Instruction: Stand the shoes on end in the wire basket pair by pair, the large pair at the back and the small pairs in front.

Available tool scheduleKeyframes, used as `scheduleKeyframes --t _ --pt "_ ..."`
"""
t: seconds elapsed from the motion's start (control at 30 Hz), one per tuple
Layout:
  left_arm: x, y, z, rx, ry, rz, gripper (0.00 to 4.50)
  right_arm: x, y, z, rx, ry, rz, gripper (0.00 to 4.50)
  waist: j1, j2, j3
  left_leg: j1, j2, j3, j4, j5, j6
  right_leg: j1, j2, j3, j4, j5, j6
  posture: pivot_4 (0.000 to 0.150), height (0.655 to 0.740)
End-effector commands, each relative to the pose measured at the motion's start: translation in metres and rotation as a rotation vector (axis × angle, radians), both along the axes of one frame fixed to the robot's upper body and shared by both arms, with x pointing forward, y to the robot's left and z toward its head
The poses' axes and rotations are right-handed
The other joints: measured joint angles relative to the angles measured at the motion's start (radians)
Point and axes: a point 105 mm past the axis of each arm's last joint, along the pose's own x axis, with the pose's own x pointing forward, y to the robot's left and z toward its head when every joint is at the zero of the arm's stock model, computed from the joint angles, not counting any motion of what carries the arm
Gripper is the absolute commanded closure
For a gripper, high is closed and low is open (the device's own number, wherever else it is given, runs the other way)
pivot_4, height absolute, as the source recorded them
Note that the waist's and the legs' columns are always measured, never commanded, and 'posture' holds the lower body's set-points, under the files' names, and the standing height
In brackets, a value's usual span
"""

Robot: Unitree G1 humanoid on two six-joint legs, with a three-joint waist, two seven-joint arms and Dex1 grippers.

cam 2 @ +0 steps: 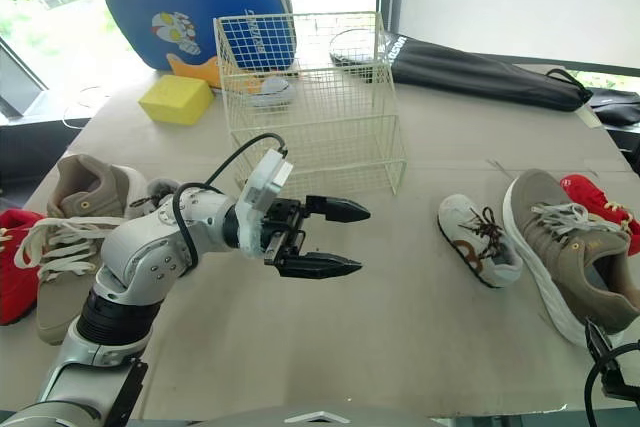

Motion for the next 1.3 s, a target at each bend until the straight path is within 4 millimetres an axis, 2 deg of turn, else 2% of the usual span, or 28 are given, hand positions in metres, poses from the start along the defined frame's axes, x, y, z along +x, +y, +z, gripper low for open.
scheduleKeyframes --t 0.03,0.37,0.53,0.7,0.73,0.8,0.9,0.97,1.07,1.13,1.2,1.3 --pt "-0.005 -0.001 0.010 -0.027 -0.035 -0.021 0.00 0.006 -0.003 0.003 -0.025 -0.014 0.035 0.06 0.001 0.001 0.000 0.000 0.000 0.000 0.000 0.000 0.000 0.000 0.000 -0.001 0.000 0.000 0.000 0.150 0.7400" --pt "-0.008 0.005 0.013 -0.014 -0.050 -0.014 0.00 0.045 -0.027 -0.013 -0.034 -0.004 0.133 0.06 0.001 0.000 0.000 0.001 -0.001 0.002 0.000 0.003 0.005 0.001 0.002 -0.002 0.000 0.000 0.000 0.150 0.7400" --pt "-0.008 0.008 0.013 -0.014 -0.052 0.010 0.00 0.051 -0.027 -0.016 -0.015 -0.003 0.170 2.22 0.000 -0.002 -0.002 0.001 -0.001 0.002 0.001 0.003 0.005 0.001 0.002 -0.001 0.000 0.000 -0.001 0.150 0.7400" --pt "-0.007 0.010 0.012 -0.017 -0.051 0.027 0.00 0.047 -0.022 -0.008 -0.065 -0.009 0.235 3.86 0.000 -0.003 -0.002 0.001 0.000 0.002 0.001 0.003 0.005 0.001 0.002 -0.001 0.000 0.000 0.000 0.150 0.7400" --pt "-0.006 0.011 0.013 -0.021 -0.048 0.033 0.00 0.047 -0.021 -0.002 -0.078 -0.030 0.250 4.09 0.000 -0.003 -0.002 0.001 0.000 0.002 0.001 0.003 0.005 0.001 0.002 -0.001 0.001 0.000 0.000 0.150 0.7400" --pt "-0.003 0.011 0.013 -0.032 -0.039 0.047 0.00 0.046 -0.019 0.025 -0.114 -0.113 0.284 4.29 0.000 -0.001 -0.001 0.001 0.000 0.002 0.001 0.003 0.005 0.001 0.002 -0.001 0.001 0.000 0.000 0.150 0.7400" --pt "0.004 0.012 0.015 -0.064 -0.013 0.069 0.00 0.044 -0.017 0.073 -0.176 -0.232 0.356 4.36 0.003 0.004 0.001 0.001 -0.001 0.003 0.002 0.003 0.005 0.001 0.002 0.000 0.000 0.000 0.000 0.150 0.7400" --pt "0.007 0.012 0.017 -0.082 0.001 0.072 0.00 0.044 -0.015 0.095 -0.210 -0.273 0.395 4.37 0.002 0.007 0.002 0.001 -0.003 0.004 0.002 0.003 0.005 0.002 0.002 0.001 0.000 0.000 0.000 0.150 0.7400" --pt "0.021 0.012 0.026 -0.143 0.035 0.105 0.00 0.051 -0.001 0.133 -0.259 -0.353 0.492 4.37 0.002 0.001 0.000 0.001 -0.002 0.005 0.002 0.003 0.006 0.003 0.002 0.001 0.001 0.000 0.000 0.150 0.7400" --pt "0.036 0.017 0.045 -0.225 0.068 0.144 0.00 0.060 0.016 0.159 -0.324 -0.388 0.611 4.37 0.001 -0.002 0.001 0.001 -0.001 0.003 0.002 0.003 0.006 0.003 0.004 -0.001 0.001 0.001 0.000 0.150 0.7400" --pt "0.049 0.026 0.068 -0.312 0.111 0.170 0.00 0.067 0.033 0.176 -0.390 -0.390 0.726 4.37 -0.001 -0.004 0.002 0.001 -0.001 0.003 0.004 0.003 0.006 0.003 0.004 -0.001 0.002 0.001 0.000 0.150 0.7400" --pt "0.074 0.066 0.122 -0.404 0.195 0.203 0.00 0.078 0.062 0.198 -0.519 -0.331 0.999 4.38 -0.003 -0.005 0.006 0.001 -0.001 0.003 0.007 0.003 0.006 0.003 0.006 -0.002 0.003 0.001 0.000 0.150 0.7400"
